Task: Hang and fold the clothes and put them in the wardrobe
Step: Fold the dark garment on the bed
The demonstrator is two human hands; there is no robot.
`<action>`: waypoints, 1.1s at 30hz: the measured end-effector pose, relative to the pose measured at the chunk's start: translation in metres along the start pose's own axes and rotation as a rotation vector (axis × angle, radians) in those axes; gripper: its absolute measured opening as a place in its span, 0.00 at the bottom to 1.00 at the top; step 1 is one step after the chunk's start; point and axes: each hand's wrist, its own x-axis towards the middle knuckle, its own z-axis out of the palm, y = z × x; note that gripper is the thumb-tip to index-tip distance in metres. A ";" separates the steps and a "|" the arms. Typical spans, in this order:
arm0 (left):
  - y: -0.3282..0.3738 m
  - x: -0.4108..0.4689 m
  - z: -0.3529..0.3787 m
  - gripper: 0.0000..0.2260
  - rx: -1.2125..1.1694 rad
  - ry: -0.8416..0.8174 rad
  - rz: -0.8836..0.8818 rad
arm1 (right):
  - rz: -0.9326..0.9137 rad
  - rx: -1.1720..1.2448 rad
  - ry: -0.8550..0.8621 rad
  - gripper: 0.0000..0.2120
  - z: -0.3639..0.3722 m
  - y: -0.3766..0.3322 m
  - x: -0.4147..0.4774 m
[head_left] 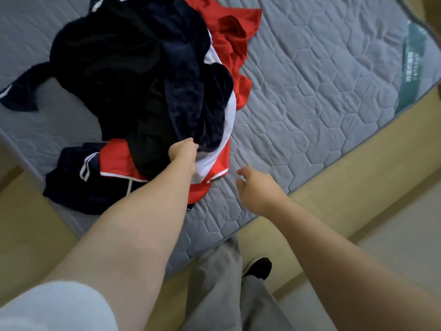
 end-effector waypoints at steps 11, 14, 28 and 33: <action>0.205 -0.248 -0.111 0.21 -0.098 -0.235 0.656 | -0.137 -0.026 0.080 0.25 -0.154 -0.115 -0.094; 0.255 -0.340 -0.114 0.23 -0.171 -0.321 0.877 | -0.254 0.014 0.200 0.31 -0.212 -0.136 -0.124; 0.350 -0.631 -0.055 0.13 -0.655 -0.639 1.151 | -0.579 0.494 0.490 0.19 -0.483 -0.086 -0.294; 0.379 -0.671 -0.019 0.22 -0.526 -0.674 1.187 | -0.733 0.627 0.463 0.16 -0.581 -0.089 -0.348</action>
